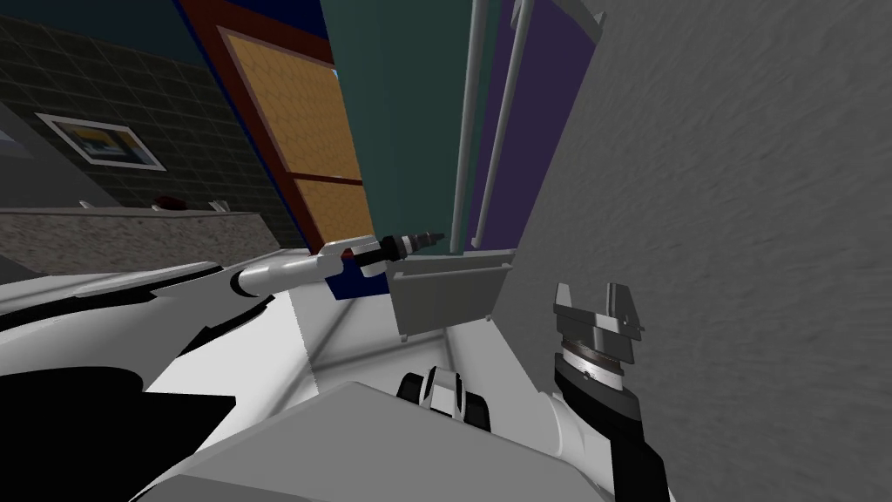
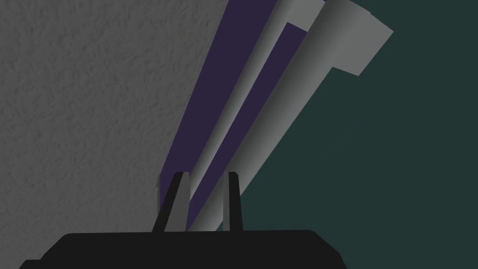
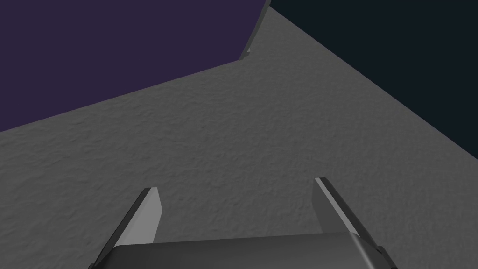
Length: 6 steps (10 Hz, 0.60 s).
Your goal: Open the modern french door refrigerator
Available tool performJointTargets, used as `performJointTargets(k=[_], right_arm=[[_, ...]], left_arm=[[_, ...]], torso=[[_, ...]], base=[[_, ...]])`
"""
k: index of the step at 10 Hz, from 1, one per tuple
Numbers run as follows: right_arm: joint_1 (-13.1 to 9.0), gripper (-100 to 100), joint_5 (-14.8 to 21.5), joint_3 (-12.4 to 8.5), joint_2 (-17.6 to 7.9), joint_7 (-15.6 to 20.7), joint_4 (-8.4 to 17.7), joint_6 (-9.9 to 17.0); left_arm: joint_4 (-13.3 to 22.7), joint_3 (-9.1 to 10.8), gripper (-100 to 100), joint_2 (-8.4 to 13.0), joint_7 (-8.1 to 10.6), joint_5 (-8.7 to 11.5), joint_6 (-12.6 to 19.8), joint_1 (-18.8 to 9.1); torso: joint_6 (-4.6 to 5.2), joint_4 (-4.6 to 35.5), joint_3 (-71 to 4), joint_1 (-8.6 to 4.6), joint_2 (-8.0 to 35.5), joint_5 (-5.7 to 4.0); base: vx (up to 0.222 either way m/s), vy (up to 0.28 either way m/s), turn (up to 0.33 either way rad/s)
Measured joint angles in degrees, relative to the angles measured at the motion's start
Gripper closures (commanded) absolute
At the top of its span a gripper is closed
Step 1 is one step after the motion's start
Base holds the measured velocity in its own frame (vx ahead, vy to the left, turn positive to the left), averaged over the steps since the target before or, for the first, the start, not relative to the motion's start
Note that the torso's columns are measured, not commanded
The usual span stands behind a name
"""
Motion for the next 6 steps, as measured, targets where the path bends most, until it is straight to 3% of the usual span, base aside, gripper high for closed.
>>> performJointTargets(k=[6], right_arm=[[0.0, 0, 0.0, 0.0, 0.0, 0.0, 0.0, 0.0]], left_arm=[[-4.5, -0.42, -100, 7.2, 3.98, 4.2, 1.7, -5.5]], torso=[[-0.03, 0.1, 0.3, 0.44, 0.5, 0.15]], base=[[0.092, 0.005, -0.025]])
